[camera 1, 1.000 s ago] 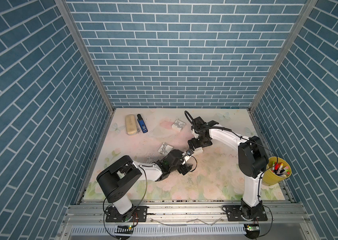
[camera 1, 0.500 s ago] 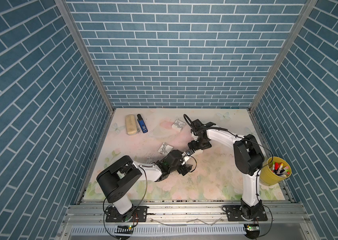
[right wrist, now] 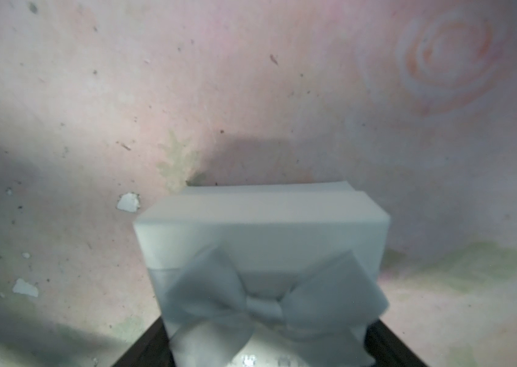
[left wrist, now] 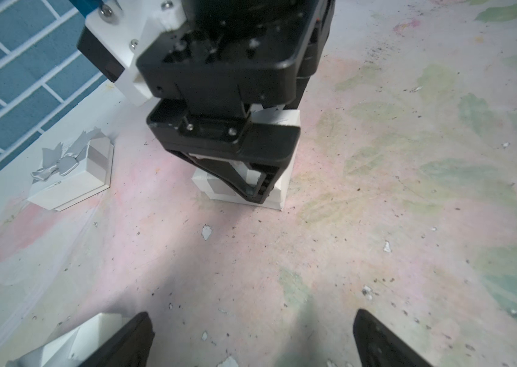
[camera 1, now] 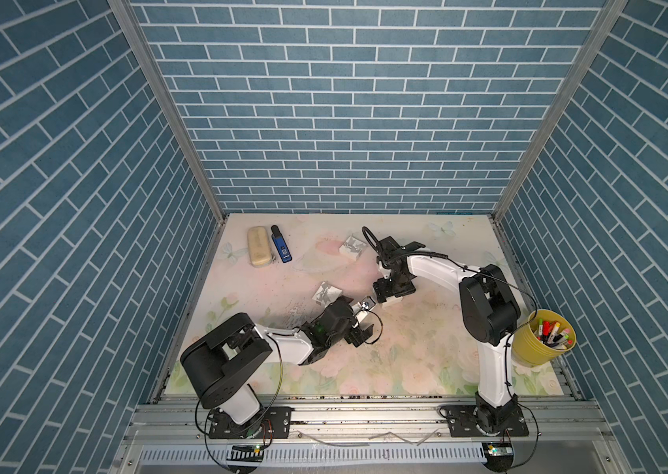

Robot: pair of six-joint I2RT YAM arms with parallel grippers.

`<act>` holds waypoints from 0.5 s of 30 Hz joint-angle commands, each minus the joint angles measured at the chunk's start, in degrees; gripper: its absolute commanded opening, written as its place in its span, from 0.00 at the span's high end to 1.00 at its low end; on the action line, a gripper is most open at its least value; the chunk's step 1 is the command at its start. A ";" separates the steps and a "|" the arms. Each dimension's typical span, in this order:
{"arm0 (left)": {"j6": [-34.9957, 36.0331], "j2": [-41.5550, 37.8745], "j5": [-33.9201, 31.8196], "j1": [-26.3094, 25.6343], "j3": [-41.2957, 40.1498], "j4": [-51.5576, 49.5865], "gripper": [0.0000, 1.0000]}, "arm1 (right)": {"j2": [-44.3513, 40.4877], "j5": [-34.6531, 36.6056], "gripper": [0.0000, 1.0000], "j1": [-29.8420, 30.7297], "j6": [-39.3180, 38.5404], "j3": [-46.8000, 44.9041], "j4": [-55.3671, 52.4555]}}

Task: Take the necklace out of the lift-off lid jewelry box
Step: Pick up the jewelry box from the center of the board.

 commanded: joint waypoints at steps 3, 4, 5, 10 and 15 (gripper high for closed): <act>7.52 2.22 1.47 -0.06 -4.72 15.67 0.00 | -5.47 -0.69 0.21 0.20 -0.01 -1.42 -1.37; 7.49 2.86 1.57 -0.03 -4.97 17.38 0.00 | -5.88 -1.27 0.22 0.25 -0.25 -1.72 -1.59; 7.49 3.25 2.00 0.01 -4.82 17.93 0.00 | -6.29 -1.64 0.22 0.21 -0.39 -1.89 -1.89; 6.33 3.59 4.91 0.13 0.40 8.66 0.00 | -7.96 -2.05 0.22 0.13 -0.62 -3.67 -2.44; 3.54 3.64 8.69 1.89 3.19 4.46 0.00 | -7.78 -2.05 0.22 0.13 -0.77 -6.02 -1.40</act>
